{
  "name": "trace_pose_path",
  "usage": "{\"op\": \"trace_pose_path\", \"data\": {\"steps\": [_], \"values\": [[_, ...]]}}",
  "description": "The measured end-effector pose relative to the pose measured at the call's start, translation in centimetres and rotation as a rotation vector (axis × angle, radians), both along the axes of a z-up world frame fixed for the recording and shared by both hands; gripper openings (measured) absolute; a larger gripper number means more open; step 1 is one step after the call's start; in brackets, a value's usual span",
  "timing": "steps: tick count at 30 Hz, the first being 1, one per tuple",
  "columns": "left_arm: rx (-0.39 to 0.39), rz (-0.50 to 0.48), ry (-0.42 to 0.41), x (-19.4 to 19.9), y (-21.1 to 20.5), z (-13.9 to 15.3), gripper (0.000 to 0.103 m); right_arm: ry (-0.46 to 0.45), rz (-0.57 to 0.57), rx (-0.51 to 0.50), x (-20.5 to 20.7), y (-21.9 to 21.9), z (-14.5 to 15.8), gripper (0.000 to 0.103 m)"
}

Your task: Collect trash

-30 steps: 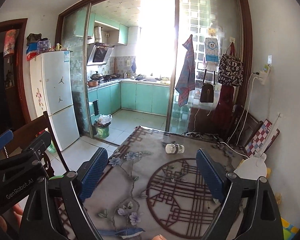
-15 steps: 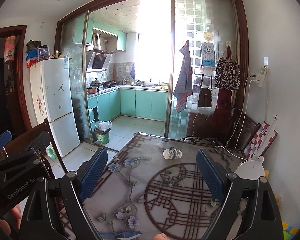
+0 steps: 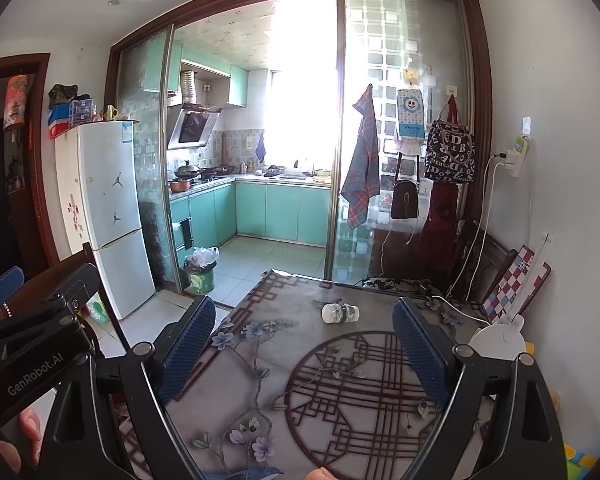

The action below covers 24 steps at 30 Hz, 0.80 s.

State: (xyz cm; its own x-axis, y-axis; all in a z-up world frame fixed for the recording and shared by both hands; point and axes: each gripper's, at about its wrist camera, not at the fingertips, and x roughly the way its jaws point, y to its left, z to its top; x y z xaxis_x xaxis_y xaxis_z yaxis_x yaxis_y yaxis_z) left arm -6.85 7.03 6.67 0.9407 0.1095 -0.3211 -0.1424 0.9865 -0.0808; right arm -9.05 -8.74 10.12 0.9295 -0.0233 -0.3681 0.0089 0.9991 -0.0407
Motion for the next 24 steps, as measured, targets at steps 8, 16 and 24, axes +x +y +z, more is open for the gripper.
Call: {"op": "trace_pose_path", "data": {"steps": [8,16,24], "values": [[-0.02,0.011,0.005,0.35,0.51,0.12,0.103,0.012,-0.002,0.006,0.56,0.04,-0.32,0.091],[-0.008,0.008,0.012,0.54,0.59,0.06,0.103,0.027,0.001,0.011,0.92,0.36,-1.0,0.091],[-0.004,0.009,0.018,0.63,0.5,-0.07,0.103,0.027,0.002,0.01,0.89,0.39,-0.97,0.091]]}}
